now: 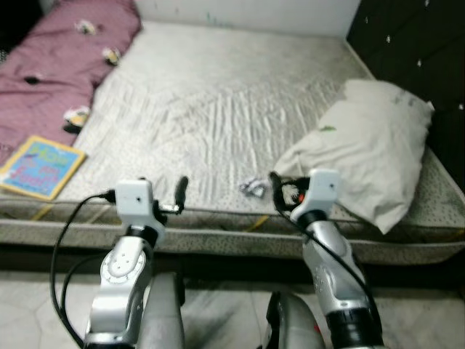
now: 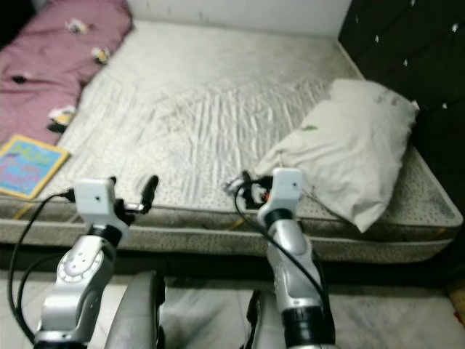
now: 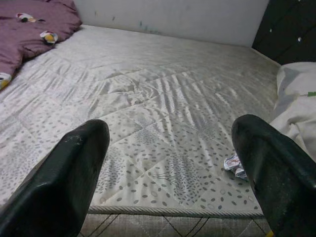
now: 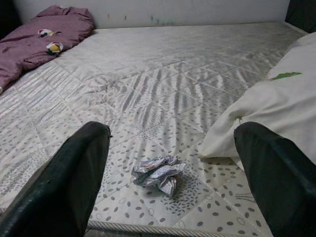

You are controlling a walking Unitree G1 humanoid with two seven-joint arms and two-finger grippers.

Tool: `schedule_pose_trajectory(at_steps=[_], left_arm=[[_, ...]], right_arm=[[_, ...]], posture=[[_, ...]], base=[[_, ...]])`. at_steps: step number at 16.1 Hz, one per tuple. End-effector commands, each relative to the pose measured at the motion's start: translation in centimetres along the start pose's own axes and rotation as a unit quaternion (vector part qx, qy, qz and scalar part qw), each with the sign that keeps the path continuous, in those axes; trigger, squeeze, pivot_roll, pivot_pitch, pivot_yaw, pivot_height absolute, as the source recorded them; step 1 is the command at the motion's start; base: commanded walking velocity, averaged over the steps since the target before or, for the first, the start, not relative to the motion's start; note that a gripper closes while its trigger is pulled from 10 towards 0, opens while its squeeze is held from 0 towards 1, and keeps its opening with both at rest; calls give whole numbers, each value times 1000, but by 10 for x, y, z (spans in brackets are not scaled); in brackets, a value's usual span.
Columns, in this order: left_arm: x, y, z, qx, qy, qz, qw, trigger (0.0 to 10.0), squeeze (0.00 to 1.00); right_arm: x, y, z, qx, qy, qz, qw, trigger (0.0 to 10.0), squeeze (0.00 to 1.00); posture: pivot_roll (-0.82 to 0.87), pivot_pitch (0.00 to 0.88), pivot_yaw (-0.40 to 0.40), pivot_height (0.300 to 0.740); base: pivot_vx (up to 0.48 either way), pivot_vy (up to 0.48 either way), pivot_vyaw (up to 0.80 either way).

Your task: Clean up the room

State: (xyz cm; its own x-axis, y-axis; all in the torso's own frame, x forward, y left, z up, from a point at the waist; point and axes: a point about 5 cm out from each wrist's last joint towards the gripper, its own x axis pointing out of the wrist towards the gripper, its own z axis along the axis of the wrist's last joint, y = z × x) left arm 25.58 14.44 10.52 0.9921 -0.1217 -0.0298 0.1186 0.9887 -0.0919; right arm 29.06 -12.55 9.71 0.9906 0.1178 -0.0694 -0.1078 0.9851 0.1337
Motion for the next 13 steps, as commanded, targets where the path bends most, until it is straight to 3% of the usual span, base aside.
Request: schedule_pose_trajectory(at_steps=[1,13], left_arm=[[3,-4,3,-1,-6,-11,1000,10000,0],[8,-7,5,-4,-7,-14,1000,10000,0]], right_arm=[[0,-3,1,-5,-3,-4,1000,10000,0],[5,3,1,-10,0,20,1000,10000,0]], posture=[[19,0,-54,612],[21,0,-64,612]], base=[[266,0,0],[324,0,0]])
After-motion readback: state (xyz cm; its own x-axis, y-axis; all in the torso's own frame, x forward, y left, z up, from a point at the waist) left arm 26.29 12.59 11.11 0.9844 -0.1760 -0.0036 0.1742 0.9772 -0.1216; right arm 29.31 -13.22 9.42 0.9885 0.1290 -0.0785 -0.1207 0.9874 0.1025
